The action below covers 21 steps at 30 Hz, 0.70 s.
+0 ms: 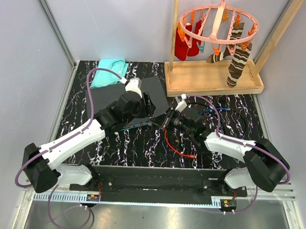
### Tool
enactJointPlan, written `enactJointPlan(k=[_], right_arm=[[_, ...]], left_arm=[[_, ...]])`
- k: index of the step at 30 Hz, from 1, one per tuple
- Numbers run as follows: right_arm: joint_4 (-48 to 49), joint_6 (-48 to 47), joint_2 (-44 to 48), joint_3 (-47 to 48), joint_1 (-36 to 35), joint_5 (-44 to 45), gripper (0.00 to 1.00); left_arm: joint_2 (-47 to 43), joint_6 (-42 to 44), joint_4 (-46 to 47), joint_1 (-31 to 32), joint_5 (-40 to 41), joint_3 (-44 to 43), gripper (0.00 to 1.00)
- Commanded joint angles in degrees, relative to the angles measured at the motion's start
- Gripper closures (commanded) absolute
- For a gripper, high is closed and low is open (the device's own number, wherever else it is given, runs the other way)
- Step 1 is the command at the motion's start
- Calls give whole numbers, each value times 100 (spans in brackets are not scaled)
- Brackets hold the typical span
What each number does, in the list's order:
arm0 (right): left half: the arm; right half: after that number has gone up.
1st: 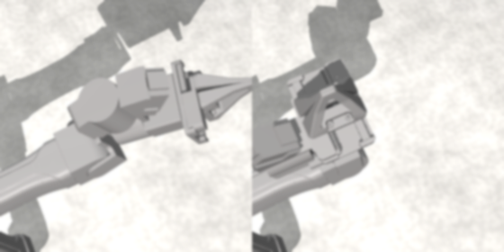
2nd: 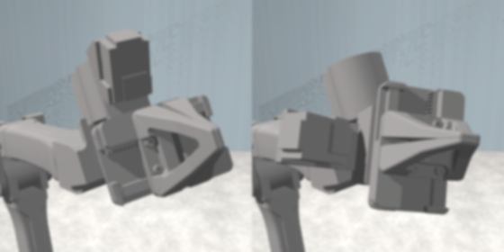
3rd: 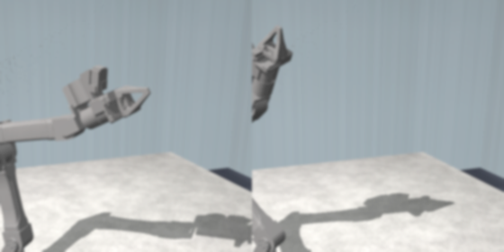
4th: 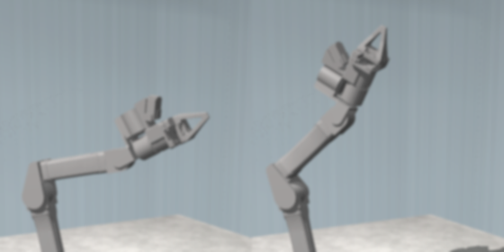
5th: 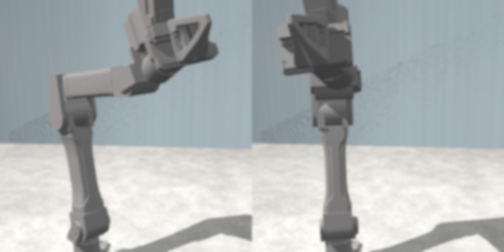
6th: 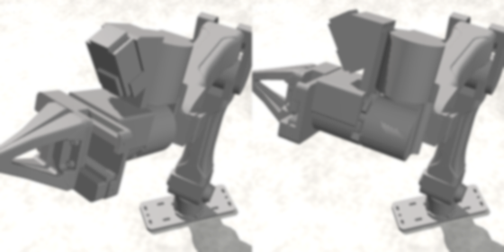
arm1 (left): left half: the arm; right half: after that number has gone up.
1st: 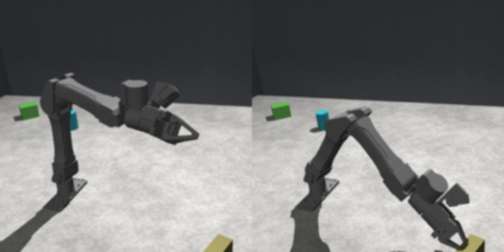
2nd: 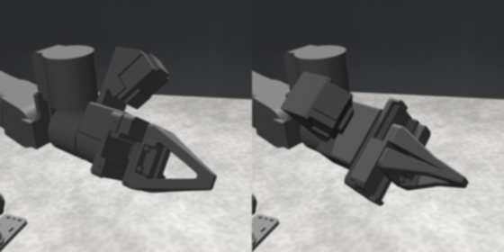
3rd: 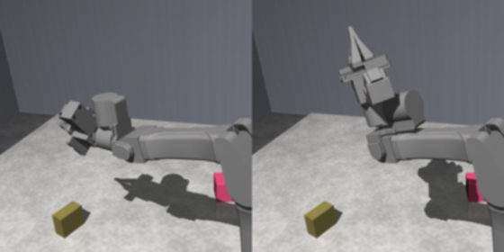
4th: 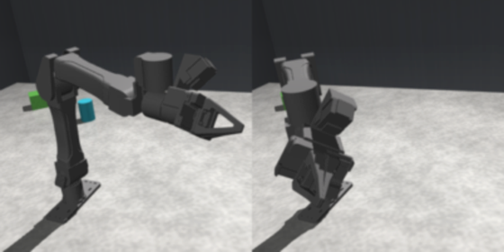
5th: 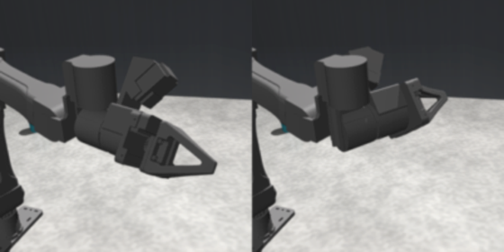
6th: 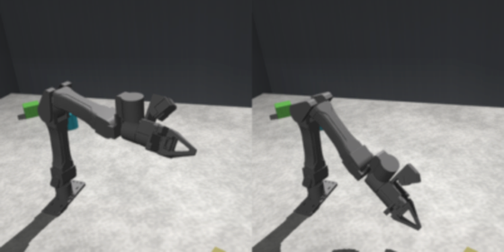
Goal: Insert the plug into the switch port
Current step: Pick up the plug from the center of the board.
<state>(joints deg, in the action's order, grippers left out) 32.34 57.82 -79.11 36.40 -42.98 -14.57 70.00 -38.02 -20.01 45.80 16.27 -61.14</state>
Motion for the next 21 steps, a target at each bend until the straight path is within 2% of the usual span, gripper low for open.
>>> enactJointPlan(k=[1,7,11,12,15,17,18,21], right_arm=[[414,-183,-95,262,-79,-73,95],[528,-306,-227,376,-96,-134,95],[712,-324,-342,394,-114,-160,95],[739,-342,-368,420,-114,-169,95],[774,-438,-412,455,-123,-178,95],[835,-509,-438,455,-131,-169,95],[844,-544,-430,455,-140,-169,95],[853,-649,-447,464,-140,-169,91]], left_arm=[[198,-249,-371,-10,-291,-240,44],[505,-294,-661,-36,-493,-450,53],[647,-302,-803,-45,-651,-574,63],[664,-311,-829,-45,-678,-583,70],[682,-373,-943,-80,-704,-592,85],[673,-416,-996,-98,-731,-600,90],[664,-460,-1031,-124,-748,-592,97],[612,-609,-1162,-185,-679,-574,100]])
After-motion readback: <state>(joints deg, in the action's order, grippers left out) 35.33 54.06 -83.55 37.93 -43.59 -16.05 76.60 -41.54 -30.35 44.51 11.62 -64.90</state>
